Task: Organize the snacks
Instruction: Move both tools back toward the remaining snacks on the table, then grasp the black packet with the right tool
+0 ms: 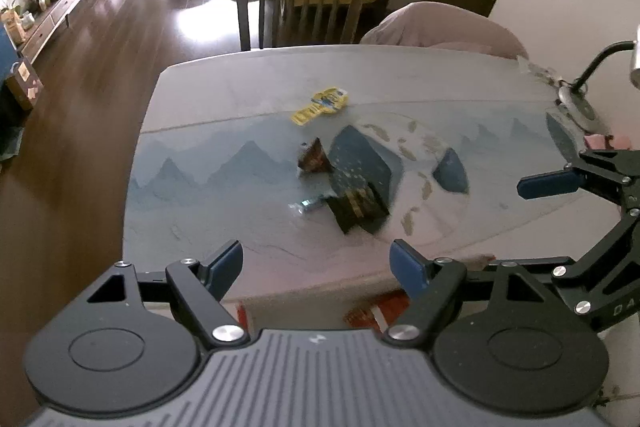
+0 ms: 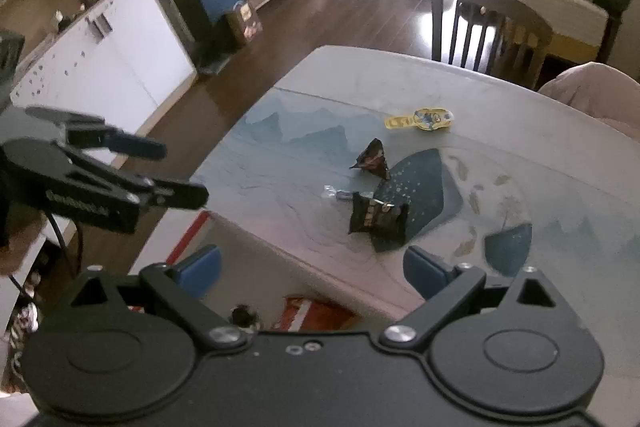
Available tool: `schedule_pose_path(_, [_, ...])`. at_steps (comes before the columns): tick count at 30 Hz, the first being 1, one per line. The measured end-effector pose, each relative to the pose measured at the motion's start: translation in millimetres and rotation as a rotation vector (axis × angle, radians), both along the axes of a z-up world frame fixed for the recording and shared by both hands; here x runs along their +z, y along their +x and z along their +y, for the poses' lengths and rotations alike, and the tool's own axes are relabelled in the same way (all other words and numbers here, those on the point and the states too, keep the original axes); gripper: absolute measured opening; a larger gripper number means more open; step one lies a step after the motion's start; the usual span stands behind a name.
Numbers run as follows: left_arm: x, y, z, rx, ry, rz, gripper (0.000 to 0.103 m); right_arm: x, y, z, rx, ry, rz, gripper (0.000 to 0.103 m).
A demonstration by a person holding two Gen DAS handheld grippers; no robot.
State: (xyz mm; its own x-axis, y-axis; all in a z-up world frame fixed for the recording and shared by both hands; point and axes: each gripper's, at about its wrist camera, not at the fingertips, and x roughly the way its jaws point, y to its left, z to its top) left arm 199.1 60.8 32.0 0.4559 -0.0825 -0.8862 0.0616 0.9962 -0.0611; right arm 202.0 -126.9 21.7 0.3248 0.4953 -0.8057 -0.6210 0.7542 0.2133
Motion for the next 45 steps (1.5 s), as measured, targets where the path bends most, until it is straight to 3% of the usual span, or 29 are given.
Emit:
schedule_pose_path(7, [-11,60,13,-0.013,-0.013,0.076,0.08,-6,54,13,0.083,-0.072,-0.019,0.095])
schedule_pose_path(18, [-80,129,9,-0.052,0.059,0.193,0.08,-70,105,46,0.363,-0.197,-0.009,0.088])
schedule_pose_path(22, [-104,144,10,-0.06,0.056,0.248,0.08,-107,115,61,0.467,-0.279,0.016,0.082])
schedule_pose_path(29, [-136,163,10,-0.117,0.038,0.321,0.08,-156,132,84,0.579,-0.334,0.076,0.067])
schedule_pose_path(39, [-160,177,12,-0.158,0.048,0.342,0.08,-182,129,100,0.711,-0.387,0.028,0.064])
schedule_pose_path(45, [-172,181,-3,-0.249,0.108,0.351,0.079,-185,125,96,0.719,-0.353,0.029,0.046])
